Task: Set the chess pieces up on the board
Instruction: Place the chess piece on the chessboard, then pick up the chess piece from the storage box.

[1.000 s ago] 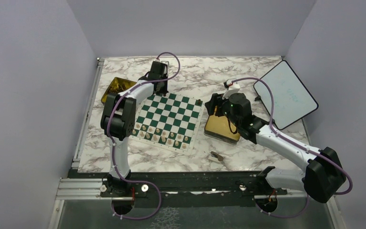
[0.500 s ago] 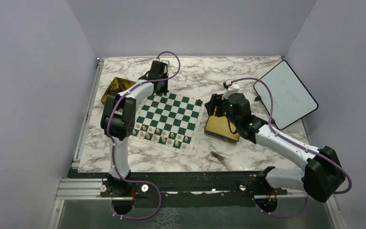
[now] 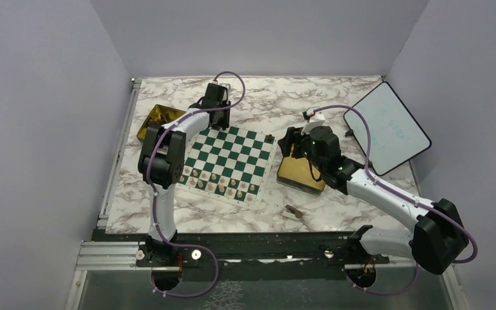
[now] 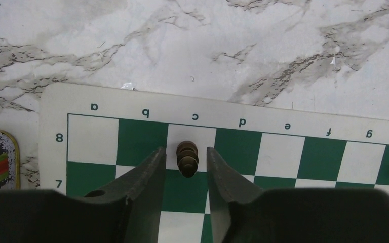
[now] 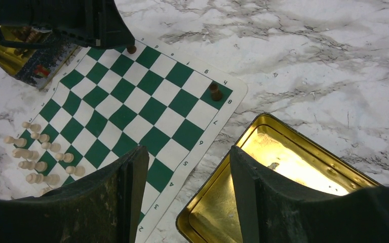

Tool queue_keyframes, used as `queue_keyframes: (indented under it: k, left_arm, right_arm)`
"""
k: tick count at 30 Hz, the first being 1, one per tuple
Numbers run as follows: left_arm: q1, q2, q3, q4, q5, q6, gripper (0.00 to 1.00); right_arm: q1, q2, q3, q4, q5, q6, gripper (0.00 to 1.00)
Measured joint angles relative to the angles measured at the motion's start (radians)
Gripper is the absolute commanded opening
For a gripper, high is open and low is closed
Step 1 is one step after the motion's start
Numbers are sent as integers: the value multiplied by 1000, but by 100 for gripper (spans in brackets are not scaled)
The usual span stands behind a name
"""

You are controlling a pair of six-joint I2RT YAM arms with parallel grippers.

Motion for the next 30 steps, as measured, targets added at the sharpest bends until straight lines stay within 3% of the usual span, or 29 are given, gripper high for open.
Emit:
queue_keyframes:
  k: [14, 30]
  left_arm:
    - [0, -14, 42, -26, 39, -12, 46]
    - [35, -257, 54, -62, -32, 2, 46]
  right_arm:
    - [0, -32, 0, -7, 0, 0, 65]
    - [0, -95, -34, -11, -10, 5, 65]
